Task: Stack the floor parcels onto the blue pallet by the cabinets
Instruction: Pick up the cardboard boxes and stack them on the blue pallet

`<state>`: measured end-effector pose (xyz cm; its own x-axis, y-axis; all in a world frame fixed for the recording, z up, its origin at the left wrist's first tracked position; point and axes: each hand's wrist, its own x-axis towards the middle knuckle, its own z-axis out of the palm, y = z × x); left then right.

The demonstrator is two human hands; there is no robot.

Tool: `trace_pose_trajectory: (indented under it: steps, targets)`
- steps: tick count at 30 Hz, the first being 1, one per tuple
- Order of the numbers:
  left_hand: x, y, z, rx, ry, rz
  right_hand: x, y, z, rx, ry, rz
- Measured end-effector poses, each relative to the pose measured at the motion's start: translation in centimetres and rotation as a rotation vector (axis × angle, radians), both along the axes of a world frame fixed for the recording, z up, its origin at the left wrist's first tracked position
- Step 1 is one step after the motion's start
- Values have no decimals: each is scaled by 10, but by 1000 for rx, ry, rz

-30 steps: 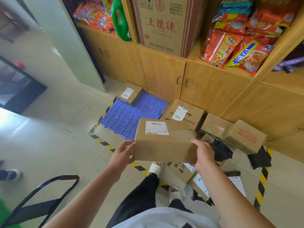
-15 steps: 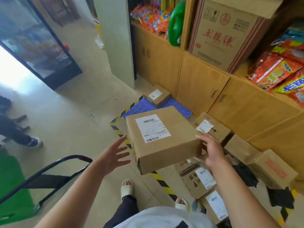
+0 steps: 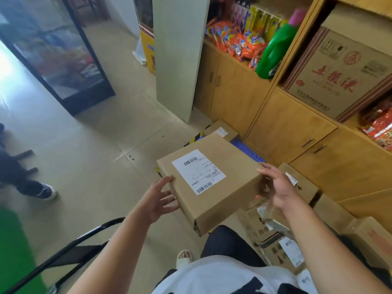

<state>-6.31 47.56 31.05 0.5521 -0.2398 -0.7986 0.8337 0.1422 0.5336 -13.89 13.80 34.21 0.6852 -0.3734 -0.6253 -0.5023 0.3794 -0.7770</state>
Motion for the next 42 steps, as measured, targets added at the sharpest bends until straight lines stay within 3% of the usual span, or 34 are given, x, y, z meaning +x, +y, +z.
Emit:
trace_pose_trajectory:
  steps: [11, 18, 27, 34, 42]
  targets:
    - [184, 9, -27, 159, 17, 19, 184, 26, -62, 111, 89, -145]
    - [330, -1, -28, 196, 4, -95, 285, 25, -78, 170, 140, -196]
    - [479, -44, -73, 150, 53, -322, 379, 15, -107, 167, 202, -436]
    - [609, -88, -163, 203, 98, -653, 432, 47, -182, 286, 339, -812]
    - [720, -153, -354, 218, 37, -874, 501, 69, -362, 313, 371, -1060]
